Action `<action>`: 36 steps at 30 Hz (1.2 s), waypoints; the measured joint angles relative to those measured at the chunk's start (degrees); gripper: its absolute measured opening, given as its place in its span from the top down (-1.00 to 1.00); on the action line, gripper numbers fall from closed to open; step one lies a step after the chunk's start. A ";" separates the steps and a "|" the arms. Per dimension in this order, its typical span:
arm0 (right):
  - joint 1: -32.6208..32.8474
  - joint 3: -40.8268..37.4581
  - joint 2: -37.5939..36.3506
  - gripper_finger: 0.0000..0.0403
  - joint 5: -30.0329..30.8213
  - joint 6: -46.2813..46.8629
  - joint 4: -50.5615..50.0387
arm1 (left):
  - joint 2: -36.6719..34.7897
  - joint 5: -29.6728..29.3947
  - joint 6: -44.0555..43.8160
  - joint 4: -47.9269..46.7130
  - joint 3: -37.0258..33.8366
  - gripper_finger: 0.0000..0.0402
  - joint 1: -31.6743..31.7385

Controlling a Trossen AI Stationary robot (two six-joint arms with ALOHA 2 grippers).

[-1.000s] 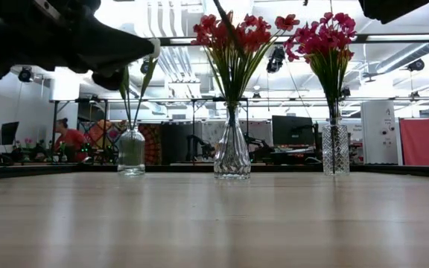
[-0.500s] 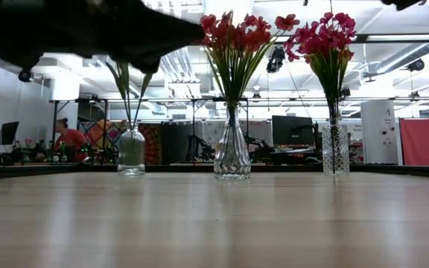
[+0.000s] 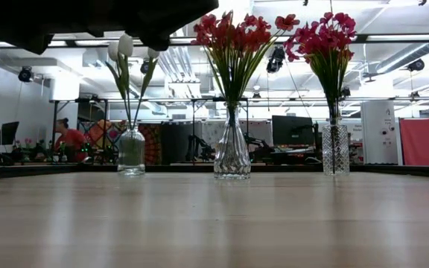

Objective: Sort flowers into vase by color
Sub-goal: Put the orange flowers into the bottom transparent vase

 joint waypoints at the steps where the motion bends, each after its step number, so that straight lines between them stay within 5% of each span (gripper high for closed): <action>1: 0.53 -0.25 0.01 0.89 1.85 -1.30 0.76 | -0.02 0.00 0.00 0.00 0.14 0.54 -0.06; 12: 1.17 -4.68 0.08 0.89 4.49 -1.17 7.99 | -0.04 4.58 1.03 -2.14 2.38 0.16 -0.12; 18: 0.77 -7.05 0.08 0.89 -1.43 1.00 12.37 | -0.03 4.90 2.51 -3.77 4.06 0.15 -0.09; 36: 0.47 -6.69 0.08 0.89 -0.97 2.38 12.32 | 7.83 4.49 6.11 -4.33 13.07 0.15 0.05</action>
